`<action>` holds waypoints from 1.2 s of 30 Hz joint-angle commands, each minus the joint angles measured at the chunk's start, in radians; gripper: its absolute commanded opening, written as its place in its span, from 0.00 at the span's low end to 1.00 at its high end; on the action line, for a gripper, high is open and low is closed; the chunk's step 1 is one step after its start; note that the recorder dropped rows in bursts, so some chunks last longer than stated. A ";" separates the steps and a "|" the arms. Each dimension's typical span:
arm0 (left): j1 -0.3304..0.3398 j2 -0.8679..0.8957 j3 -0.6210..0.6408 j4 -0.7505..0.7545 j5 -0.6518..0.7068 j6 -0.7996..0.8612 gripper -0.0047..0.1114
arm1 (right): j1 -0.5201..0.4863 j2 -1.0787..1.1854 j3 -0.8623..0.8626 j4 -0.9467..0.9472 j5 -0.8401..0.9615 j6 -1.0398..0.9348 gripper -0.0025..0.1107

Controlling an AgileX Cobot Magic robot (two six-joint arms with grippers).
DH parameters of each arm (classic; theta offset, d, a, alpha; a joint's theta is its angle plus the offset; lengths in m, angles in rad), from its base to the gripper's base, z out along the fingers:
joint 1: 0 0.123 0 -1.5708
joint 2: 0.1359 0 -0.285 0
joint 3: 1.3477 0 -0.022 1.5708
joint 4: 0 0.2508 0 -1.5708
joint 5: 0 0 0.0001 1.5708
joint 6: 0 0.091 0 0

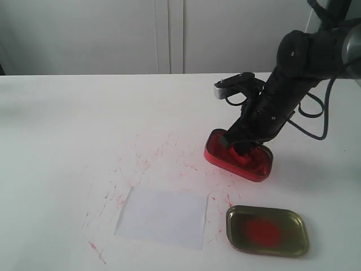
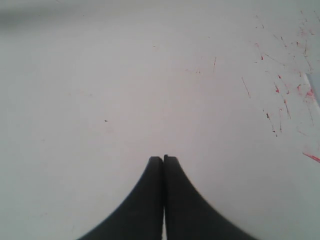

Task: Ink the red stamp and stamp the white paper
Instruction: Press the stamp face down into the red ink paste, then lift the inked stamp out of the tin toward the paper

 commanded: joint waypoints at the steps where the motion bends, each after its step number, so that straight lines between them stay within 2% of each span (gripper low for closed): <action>1: 0.003 -0.004 0.004 -0.008 -0.001 0.000 0.04 | -0.024 0.025 0.002 0.042 0.018 -0.039 0.02; 18: 0.003 -0.004 0.004 -0.008 -0.001 0.000 0.04 | -0.086 0.068 0.007 0.153 0.045 -0.129 0.02; 36: 0.003 -0.004 0.004 -0.008 -0.001 0.000 0.04 | -0.086 0.127 0.034 0.259 0.031 -0.189 0.02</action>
